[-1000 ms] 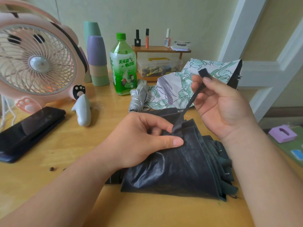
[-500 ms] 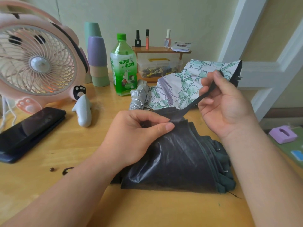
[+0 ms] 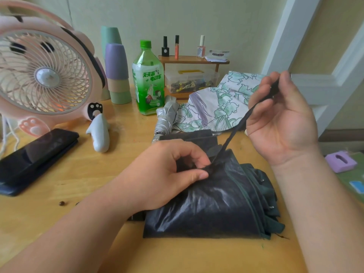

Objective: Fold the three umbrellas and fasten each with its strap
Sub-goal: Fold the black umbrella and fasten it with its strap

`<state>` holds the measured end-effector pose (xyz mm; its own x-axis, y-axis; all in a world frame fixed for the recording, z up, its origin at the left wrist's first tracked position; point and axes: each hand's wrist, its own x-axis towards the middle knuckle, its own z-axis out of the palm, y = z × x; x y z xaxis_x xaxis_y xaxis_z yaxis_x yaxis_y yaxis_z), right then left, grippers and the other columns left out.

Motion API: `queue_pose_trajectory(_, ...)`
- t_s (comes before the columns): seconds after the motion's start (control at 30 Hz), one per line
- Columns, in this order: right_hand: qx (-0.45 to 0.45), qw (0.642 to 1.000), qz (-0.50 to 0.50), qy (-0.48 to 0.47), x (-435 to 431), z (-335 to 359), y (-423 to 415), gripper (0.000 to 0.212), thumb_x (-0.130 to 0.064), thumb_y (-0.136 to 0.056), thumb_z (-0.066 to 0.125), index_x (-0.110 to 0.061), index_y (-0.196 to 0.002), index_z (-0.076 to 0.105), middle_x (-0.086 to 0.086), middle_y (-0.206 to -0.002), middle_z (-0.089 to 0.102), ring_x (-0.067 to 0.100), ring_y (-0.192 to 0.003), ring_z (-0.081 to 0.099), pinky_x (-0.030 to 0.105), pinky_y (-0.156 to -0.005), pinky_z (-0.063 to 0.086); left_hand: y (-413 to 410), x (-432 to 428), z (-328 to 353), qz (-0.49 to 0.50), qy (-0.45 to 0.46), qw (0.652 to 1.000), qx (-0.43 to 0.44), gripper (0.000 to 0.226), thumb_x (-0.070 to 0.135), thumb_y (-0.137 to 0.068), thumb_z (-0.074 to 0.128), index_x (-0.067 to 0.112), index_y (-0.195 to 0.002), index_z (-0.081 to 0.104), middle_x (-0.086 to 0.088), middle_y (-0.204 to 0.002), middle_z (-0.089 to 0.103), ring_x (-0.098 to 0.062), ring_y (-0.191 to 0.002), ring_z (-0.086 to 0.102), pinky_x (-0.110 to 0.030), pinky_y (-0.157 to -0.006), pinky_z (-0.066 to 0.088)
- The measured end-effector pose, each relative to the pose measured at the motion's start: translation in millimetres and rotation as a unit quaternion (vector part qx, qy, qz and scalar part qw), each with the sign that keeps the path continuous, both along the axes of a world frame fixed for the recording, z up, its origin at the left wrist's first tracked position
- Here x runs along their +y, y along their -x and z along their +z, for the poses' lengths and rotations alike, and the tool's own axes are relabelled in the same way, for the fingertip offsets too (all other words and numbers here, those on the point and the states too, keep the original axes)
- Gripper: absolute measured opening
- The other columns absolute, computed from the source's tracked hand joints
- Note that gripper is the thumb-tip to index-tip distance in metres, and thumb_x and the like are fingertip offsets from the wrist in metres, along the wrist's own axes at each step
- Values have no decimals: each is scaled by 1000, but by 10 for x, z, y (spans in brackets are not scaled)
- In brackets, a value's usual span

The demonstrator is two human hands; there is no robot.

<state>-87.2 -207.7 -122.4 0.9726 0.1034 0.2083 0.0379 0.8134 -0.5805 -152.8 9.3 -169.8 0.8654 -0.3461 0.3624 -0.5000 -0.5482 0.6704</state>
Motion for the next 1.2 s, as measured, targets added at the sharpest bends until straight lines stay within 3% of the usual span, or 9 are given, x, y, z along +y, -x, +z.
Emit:
queue_pose_trajectory(0.1,-34,997,54,-35,-28,4,9,26,-26,-91,59,-12,-76,75,-1,-77,73,8,-70,73,14,-50,55,-9,8,-25,-16,-17,1000,0,25,26,-83,83,45,-89,69,21,-93,70,-5,-92,68,-20,-83,51)
queue_pose_trajectory(0.27,-61,963,251,-79,-125,-18,-10,20,-10,-97,64,7,-102,73,26,-99,75,37,-85,75,41,-67,65,-26,-55,-66,-16,24,999,-43,27,17,-86,79,38,-82,63,14,-83,66,-9,-83,64,-14,-78,43)
queue_pose_trajectory(0.33,-54,955,280,-81,-141,-27,1,22,-10,-99,62,8,-106,72,29,-100,74,39,-86,75,44,-68,65,-20,-62,-60,-20,47,998,-41,25,18,-86,78,37,-80,63,14,-79,63,-9,-77,62,-14,-75,42)
queue_pose_trajectory(0.4,-53,974,213,-48,-90,-12,24,18,-14,-93,66,-1,-98,76,18,-90,76,28,-78,77,33,-60,64,-16,-61,-55,-32,70,997,-29,20,23,-86,77,35,-77,64,15,-76,61,-12,-72,60,-18,-72,44)
queue_pose_trajectory(0.47,-42,997,64,27,-12,-14,35,17,-22,-89,64,-12,-86,77,3,-78,75,13,-69,74,19,-52,58,-17,-59,-53,-46,99,994,-9,16,29,-86,76,35,-76,65,15,-74,60,-10,-69,57,-23,-70,45)
queue_pose_trajectory(0.6,-31,986,-78,145,65,-136,-72,15,-19,-103,54,-10,-98,65,7,-81,74,18,-79,75,24,-66,60,2,-60,-34,-58,169,983,40,10,36,-85,77,31,-77,72,12,-73,66,-7,-69,58,-24,-69,47)
queue_pose_trajectory(0.8,-86,955,-112,261,114,-248,-104,19,-8,-106,49,-5,-109,67,15,-88,77,26,-83,74,32,-73,60,35,-94,-20,-49,234,968,82,12,31,-80,73,19,-80,77,12,-68,68,-3,-67,57,-17,-67,48)
queue_pose_trajectory(1.0,-303,853,-50,423,153,-289,98,12,-19,-83,77,-17,-93,82,7,-90,80,25,-82,77,33,-77,62,37,-91,-19,-49,265,958,97,17,26,-84,70,12,-86,79,-9,-83,77,-10,-75,65,-27,-73,55)
queue_pose_trajectory(1.2,-362,811,-8,459,94,-276,94,8,-1,-86,73,-2,-91,79,12,-98,78,27,-95,74,34,-89,56,14,-104,-38,-4,275,958,82,18,32,-79,75,15,-82,78,5,-61,57,-10,-62,50,-25,-62,44)
